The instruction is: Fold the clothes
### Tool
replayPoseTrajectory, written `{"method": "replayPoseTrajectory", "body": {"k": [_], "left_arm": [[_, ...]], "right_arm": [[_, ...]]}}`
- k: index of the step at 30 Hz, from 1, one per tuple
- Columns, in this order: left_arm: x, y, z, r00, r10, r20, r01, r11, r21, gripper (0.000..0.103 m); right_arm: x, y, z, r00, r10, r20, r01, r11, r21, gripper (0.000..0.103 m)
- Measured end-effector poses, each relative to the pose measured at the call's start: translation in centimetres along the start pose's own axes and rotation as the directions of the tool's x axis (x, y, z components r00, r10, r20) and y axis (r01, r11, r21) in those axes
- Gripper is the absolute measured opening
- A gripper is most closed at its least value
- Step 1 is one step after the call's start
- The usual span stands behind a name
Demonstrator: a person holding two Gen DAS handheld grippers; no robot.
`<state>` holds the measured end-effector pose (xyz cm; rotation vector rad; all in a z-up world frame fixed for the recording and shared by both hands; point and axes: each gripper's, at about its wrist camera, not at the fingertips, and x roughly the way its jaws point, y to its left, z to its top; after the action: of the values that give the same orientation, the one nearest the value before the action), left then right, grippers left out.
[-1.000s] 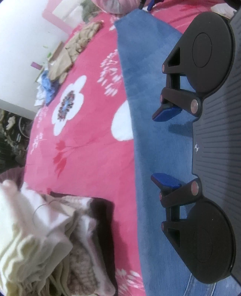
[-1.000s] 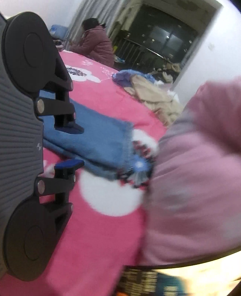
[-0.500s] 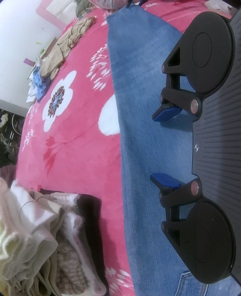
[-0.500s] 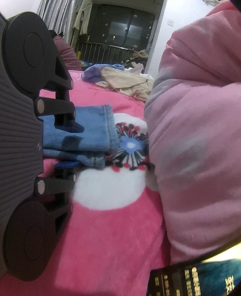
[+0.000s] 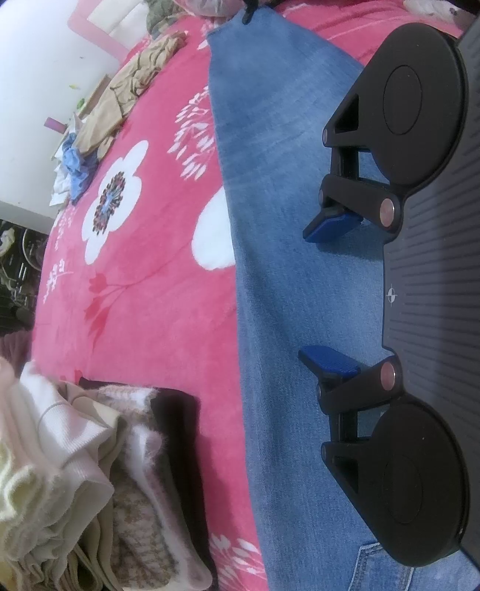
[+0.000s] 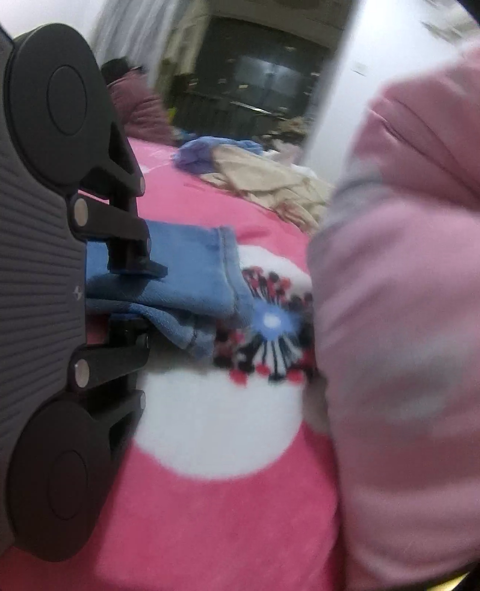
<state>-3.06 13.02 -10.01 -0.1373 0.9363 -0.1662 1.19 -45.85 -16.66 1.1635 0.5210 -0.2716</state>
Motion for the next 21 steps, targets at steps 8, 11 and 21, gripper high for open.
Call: {"method": "replayPoseTrajectory", "body": {"k": [8, 11, 21], "left_arm": [[0.3, -0.2, -0.3, 1.0, 0.006, 0.004, -0.006, 1.0, 0.009, 0.063], [0.3, -0.2, -0.5, 1.0, 0.007, 0.014, -0.007, 1.0, 0.015, 0.063], [0.3, -0.2, -1.2, 0.999, 0.001, 0.045, -0.001, 1.0, 0.015, 0.066]], "right_arm": [[-2.7, 7.7, -2.0, 0.984, 0.171, -0.048, -0.178, 0.956, -0.233, 0.007], [-3.8, 11.3, -3.8, 0.968, 0.233, -0.09, -0.25, 0.91, -0.332, 0.008], [-7.1, 21.1, -11.6, 0.846, 0.402, -0.352, -0.53, 0.708, -0.467, 0.008]]}}
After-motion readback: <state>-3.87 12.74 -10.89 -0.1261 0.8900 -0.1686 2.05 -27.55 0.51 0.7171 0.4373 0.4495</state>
